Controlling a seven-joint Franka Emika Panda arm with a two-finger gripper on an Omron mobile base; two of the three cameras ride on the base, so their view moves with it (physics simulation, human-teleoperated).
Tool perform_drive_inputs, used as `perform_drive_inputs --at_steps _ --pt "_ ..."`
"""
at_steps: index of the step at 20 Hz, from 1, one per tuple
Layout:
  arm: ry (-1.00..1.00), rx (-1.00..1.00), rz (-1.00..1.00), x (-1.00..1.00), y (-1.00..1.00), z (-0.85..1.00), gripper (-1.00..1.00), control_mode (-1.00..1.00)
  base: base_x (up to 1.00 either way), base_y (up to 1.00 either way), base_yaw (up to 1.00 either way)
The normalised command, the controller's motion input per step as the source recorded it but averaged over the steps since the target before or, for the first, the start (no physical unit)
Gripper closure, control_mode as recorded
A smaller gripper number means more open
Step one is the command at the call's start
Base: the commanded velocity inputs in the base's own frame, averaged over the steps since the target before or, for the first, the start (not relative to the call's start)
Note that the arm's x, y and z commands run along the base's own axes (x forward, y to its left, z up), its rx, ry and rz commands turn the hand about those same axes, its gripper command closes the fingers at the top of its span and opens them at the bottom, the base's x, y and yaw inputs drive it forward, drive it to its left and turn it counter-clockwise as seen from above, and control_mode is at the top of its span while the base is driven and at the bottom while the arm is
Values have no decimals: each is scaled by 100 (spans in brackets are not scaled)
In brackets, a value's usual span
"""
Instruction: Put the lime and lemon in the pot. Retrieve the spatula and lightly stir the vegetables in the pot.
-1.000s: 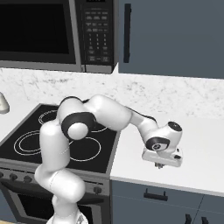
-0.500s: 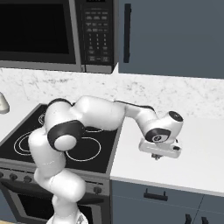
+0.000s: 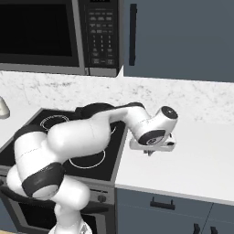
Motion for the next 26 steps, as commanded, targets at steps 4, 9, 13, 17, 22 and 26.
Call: perform_drive_inputs --at_steps 4,9,13,17,22,26 --pt "-1 -18 9 -2 59 26 100 -100 0 0 0" --pt "-1 -3 0 -2 12 0 100 -100 0 0 0" --pt "0 0 0 0 7 0 100 -100 0 0 0" --pt "-9 -12 8 6 35 21 100 -100 0 0 0" --pt "-20 -32 13 16 32 27 100 -100 0 0 0" --pt "-22 -49 14 17 28 18 100 -100 0 0 0"
